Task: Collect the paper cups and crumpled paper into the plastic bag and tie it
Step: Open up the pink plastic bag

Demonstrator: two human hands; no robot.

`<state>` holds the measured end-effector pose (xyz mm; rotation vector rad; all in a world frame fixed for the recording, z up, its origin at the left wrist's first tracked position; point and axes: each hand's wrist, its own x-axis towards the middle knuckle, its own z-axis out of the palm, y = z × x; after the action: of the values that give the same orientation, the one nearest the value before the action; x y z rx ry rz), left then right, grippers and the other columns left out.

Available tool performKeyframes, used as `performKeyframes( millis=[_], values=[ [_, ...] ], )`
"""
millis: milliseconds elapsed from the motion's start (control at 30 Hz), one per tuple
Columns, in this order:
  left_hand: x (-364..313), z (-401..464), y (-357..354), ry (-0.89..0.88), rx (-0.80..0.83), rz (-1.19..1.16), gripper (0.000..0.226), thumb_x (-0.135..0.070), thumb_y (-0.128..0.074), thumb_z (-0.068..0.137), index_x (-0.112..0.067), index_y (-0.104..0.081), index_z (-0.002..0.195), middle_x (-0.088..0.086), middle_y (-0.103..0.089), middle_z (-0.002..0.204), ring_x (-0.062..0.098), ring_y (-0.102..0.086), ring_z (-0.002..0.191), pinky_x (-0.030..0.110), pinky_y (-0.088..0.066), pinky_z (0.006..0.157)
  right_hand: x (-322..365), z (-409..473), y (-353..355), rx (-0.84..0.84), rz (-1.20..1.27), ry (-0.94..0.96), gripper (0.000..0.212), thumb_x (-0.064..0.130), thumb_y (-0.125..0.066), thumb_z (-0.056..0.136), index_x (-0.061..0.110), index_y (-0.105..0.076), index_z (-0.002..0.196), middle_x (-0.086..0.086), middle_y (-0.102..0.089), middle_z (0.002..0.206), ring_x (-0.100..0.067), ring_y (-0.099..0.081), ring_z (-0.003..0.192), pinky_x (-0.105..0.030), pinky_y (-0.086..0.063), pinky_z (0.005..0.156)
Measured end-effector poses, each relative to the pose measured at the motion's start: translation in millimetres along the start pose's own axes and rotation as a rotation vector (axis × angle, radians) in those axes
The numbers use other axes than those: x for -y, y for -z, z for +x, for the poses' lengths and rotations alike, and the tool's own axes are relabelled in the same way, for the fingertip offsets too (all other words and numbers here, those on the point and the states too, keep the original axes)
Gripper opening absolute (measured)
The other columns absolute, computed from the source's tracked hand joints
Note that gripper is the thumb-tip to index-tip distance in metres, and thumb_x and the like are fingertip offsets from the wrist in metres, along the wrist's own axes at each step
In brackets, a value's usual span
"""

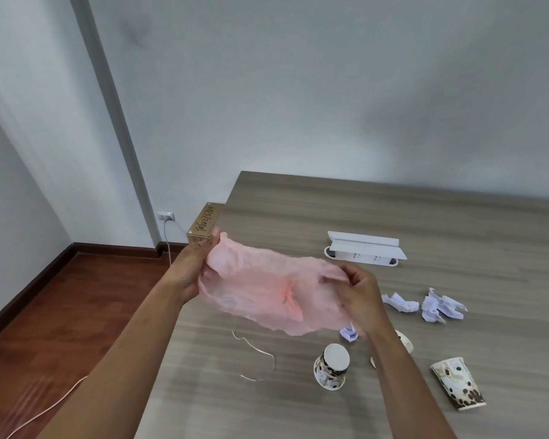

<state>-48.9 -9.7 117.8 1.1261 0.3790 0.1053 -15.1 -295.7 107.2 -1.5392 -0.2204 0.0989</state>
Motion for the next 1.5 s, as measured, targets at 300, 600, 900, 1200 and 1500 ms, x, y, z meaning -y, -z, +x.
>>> performKeyframes(
  millis=[300,600,900,1200,1500],
  values=[
    [5.1,-2.1,7.2,0.128,-0.158,-0.038,0.041,-0.040,-0.057,0.097,-0.003,-0.064,0.113,0.007,-0.076,0.073,0.022,-0.073,0.067,0.030,-0.058,0.054,2.1,3.9,20.6,0.140,0.731,-0.623,0.015,0.027,-0.066,0.085,0.013,-0.069,0.091,-0.005,-0.070,0.083,-0.022,-0.065,0.081,-0.034,-0.054,0.079],
    [15.6,12.3,20.6,0.270,-0.031,0.322,0.028,-0.024,-0.071,0.087,-0.010,-0.072,0.111,0.016,-0.070,0.114,0.031,-0.068,0.102,0.046,-0.055,0.093,-8.6,1.8,16.2,0.084,0.660,-0.660,0.013,0.021,-0.066,0.080,0.009,-0.064,0.077,-0.006,-0.063,0.063,-0.022,-0.063,0.058,-0.029,-0.053,0.058],
    [-14.1,-25.0,-56.9,-0.528,0.302,1.032,0.019,-0.043,-0.083,0.073,-0.031,-0.078,0.086,-0.018,-0.073,0.090,0.001,-0.066,0.090,0.022,-0.050,0.079,-4.0,20.4,-3.5,0.001,0.531,-0.698,0.033,0.032,-0.087,0.057,0.015,-0.070,0.079,-0.006,-0.061,0.076,-0.023,-0.059,0.071,-0.034,-0.050,0.076],
    [20.1,-16.3,-82.6,-0.599,0.376,1.209,0.028,-0.045,-0.083,0.072,-0.021,-0.073,0.082,-0.014,-0.069,0.072,0.002,-0.063,0.068,0.014,-0.047,0.063,-1.1,28.1,-3.4,0.121,0.563,-0.672,0.048,0.028,-0.081,0.073,0.009,-0.066,0.115,-0.012,-0.065,0.098,-0.026,-0.060,0.083,-0.036,-0.051,0.078],
    [-4.6,0.4,-86.7,-0.582,-0.032,0.967,0.018,-0.009,-0.060,0.092,-0.018,-0.054,0.078,-0.005,-0.059,0.075,0.015,-0.056,0.072,0.009,-0.039,0.059,6.1,15.9,15.5,0.335,0.080,-0.428,0.052,0.011,-0.091,0.059,-0.003,-0.070,0.104,-0.009,-0.067,0.086,-0.020,-0.058,0.075,-0.030,-0.044,0.066]
  ],
)
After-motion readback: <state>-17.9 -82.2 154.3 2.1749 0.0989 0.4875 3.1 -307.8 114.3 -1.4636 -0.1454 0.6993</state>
